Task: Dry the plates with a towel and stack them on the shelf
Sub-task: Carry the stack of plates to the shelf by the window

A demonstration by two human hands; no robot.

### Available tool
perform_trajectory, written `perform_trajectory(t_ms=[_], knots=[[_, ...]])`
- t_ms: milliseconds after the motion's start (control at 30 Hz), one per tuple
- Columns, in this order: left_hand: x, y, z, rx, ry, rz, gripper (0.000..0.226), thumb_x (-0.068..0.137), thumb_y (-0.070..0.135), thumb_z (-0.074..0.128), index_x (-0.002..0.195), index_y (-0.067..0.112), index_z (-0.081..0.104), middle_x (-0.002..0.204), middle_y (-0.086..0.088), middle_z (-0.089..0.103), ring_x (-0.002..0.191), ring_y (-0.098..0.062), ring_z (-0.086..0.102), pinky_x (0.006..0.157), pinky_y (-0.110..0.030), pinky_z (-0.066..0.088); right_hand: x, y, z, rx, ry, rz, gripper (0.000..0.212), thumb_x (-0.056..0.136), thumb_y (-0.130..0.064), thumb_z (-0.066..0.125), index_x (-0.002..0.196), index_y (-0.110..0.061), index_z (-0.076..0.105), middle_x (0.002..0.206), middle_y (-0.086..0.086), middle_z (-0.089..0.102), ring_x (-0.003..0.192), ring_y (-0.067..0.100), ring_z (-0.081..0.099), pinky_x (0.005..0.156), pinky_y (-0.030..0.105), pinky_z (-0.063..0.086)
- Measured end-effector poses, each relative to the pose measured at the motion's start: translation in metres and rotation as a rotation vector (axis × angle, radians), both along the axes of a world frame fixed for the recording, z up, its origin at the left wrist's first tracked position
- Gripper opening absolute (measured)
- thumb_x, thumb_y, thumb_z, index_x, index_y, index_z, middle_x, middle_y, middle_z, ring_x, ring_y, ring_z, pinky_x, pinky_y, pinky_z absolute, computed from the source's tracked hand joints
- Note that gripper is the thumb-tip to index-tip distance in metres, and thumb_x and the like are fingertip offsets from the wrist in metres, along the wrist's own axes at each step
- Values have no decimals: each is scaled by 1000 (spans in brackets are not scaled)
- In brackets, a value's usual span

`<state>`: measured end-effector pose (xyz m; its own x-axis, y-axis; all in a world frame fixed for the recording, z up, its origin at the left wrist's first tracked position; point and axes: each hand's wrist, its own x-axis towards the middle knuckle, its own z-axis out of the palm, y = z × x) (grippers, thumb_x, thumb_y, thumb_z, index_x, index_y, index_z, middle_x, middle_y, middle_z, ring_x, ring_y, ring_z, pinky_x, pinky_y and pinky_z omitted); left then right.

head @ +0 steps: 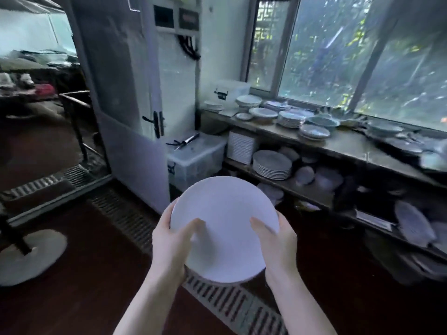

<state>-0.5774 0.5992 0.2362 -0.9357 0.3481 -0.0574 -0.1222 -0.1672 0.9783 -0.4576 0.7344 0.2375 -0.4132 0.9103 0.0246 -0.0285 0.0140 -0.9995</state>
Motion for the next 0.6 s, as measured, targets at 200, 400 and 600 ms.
perform_trajectory(t_ms=[200, 400, 600], knots=[[-3, 171, 1, -24, -25, -174, 48, 71, 20, 79, 105, 52, 69, 108, 10, 72, 98, -19, 68, 78, -41, 59, 22, 146, -3, -35, 8, -197, 33, 79, -20, 72, 110, -30, 68, 91, -12, 73, 84, 8, 68, 67, 30, 52], [-16, 326, -2, -61, -4, -330, 52, 65, 23, 77, 112, 43, 69, 109, 9, 72, 100, -18, 68, 75, -36, 56, 19, 280, -14, -92, -9, -369, 24, 78, -17, 70, 98, -32, 69, 85, -12, 73, 82, 10, 68, 67, 32, 54], [-55, 495, -13, -61, -4, -465, 51, 77, 11, 77, 118, 41, 68, 113, 10, 71, 105, -18, 66, 86, -43, 57, -10, 424, -19, -119, 9, -479, 25, 77, -20, 69, 99, -32, 69, 88, -9, 73, 85, 14, 68, 71, 37, 58]])
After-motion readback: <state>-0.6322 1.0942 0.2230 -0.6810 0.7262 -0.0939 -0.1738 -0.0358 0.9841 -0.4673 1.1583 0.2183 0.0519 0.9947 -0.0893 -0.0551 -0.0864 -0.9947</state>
